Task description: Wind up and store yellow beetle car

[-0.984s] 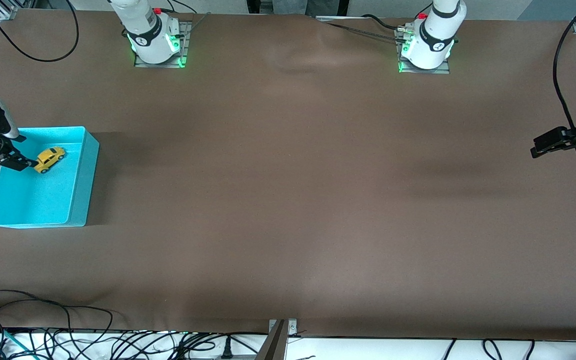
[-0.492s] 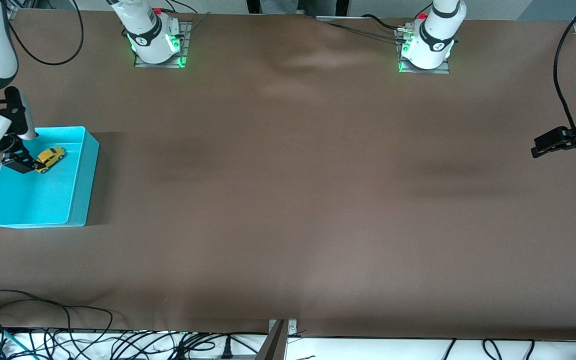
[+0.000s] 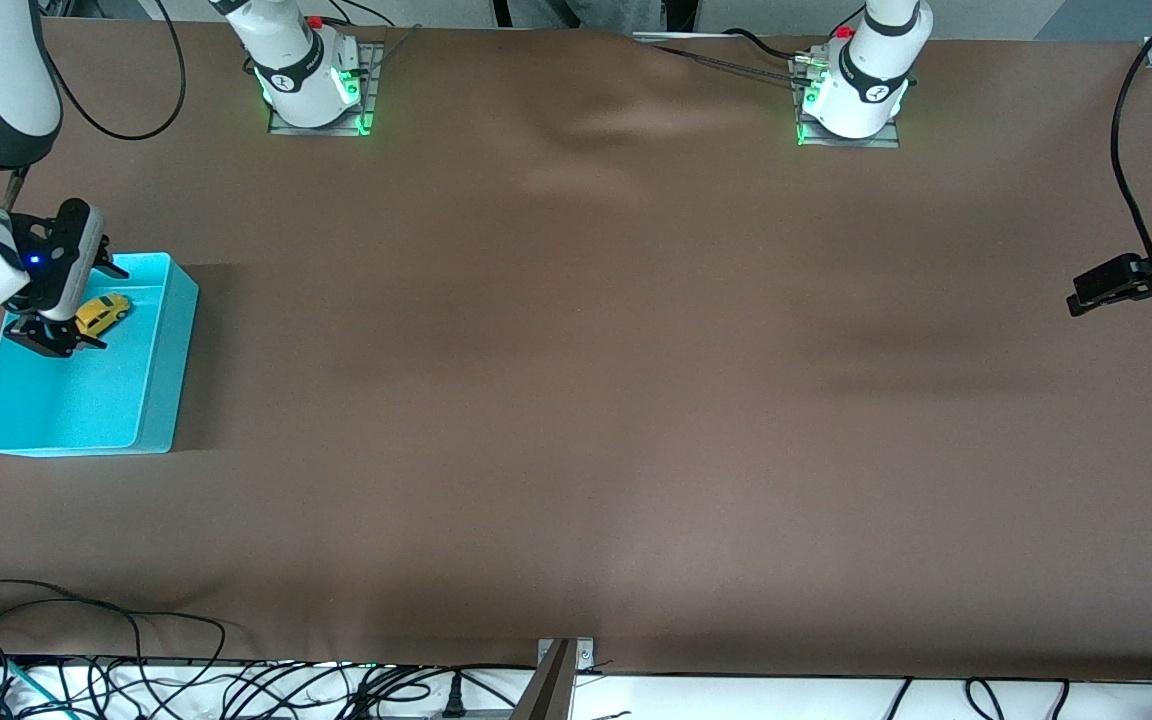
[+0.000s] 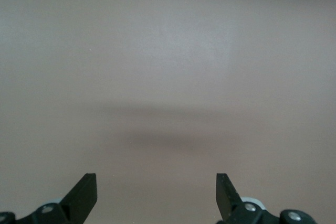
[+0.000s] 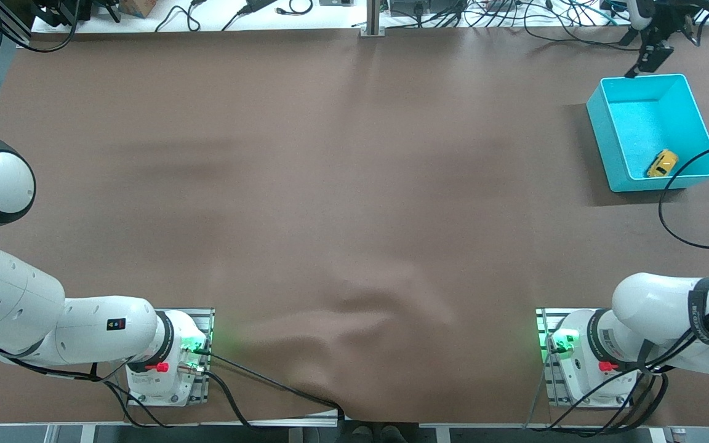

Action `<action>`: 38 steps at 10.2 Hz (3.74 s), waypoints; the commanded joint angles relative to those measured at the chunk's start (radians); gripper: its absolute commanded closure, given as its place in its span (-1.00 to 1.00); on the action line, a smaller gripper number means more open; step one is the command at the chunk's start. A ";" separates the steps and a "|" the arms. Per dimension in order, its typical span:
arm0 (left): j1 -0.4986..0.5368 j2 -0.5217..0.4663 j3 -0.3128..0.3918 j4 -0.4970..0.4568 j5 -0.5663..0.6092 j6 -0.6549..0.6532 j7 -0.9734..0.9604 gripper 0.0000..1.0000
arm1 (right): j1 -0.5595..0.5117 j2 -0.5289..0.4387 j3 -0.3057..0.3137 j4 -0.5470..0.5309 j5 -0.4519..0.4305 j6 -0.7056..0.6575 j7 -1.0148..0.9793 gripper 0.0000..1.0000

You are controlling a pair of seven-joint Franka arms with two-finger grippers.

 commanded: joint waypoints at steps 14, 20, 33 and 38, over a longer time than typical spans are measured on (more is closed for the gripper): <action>0.009 -0.003 0.002 0.002 -0.031 -0.013 0.031 -1.00 | 0.480 -0.032 -0.382 0.234 0.038 -0.224 1.371 -1.00; 0.007 -0.003 0.002 0.000 -0.031 -0.013 0.031 -1.00 | 0.481 -0.071 -0.382 0.227 0.023 -0.296 1.417 -1.00; 0.007 -0.007 0.000 -0.060 -0.040 -0.004 0.083 -1.00 | 0.480 -0.062 -0.374 0.228 0.001 -0.336 1.405 -1.00; 0.003 -0.009 0.008 -0.061 -0.060 -0.001 0.083 -1.00 | 0.481 -0.049 -0.374 0.234 -0.006 -0.331 1.409 -1.00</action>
